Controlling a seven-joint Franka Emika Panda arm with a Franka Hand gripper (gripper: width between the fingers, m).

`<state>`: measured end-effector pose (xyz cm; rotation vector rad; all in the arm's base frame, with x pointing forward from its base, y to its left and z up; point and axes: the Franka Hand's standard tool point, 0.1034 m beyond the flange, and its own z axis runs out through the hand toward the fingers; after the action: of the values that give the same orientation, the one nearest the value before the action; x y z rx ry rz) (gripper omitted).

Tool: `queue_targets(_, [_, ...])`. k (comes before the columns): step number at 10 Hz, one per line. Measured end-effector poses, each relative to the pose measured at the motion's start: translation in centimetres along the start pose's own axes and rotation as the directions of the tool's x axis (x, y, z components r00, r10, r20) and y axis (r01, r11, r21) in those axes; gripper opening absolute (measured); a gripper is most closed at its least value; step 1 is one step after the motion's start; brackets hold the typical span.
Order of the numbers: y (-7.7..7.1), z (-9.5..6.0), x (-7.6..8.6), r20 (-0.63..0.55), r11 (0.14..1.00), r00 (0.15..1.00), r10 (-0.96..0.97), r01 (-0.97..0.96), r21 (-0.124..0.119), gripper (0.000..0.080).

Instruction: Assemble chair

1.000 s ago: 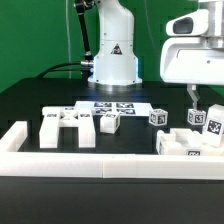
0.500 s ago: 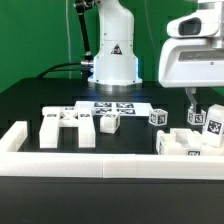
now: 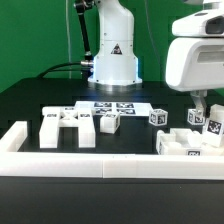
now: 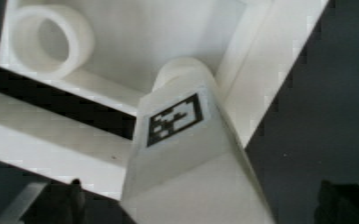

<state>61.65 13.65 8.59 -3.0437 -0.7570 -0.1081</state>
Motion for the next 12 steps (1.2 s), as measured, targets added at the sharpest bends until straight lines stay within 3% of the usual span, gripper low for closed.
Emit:
queue_targets(3, [0.26,0.15,-0.14,0.002,0.998,0.998,-0.059,0.059,0.001,0.0637])
queue_targets(5, [0.28,0.16,-0.16,0.002,0.998,0.998,-0.059,0.059,0.001,0.0286])
queue_targets(7, [0.29,0.16,-0.17,0.002,1.000,1.000,-0.027,0.027,0.001,0.0287])
queue_targets(9, [0.29,0.20,-0.38,-0.002,0.992,0.992,0.124,-0.124,0.000,0.0287])
queue_targets(12, [0.73,0.28,-0.41,-0.008,0.894,0.894,0.448,-0.448,0.003,0.0287])
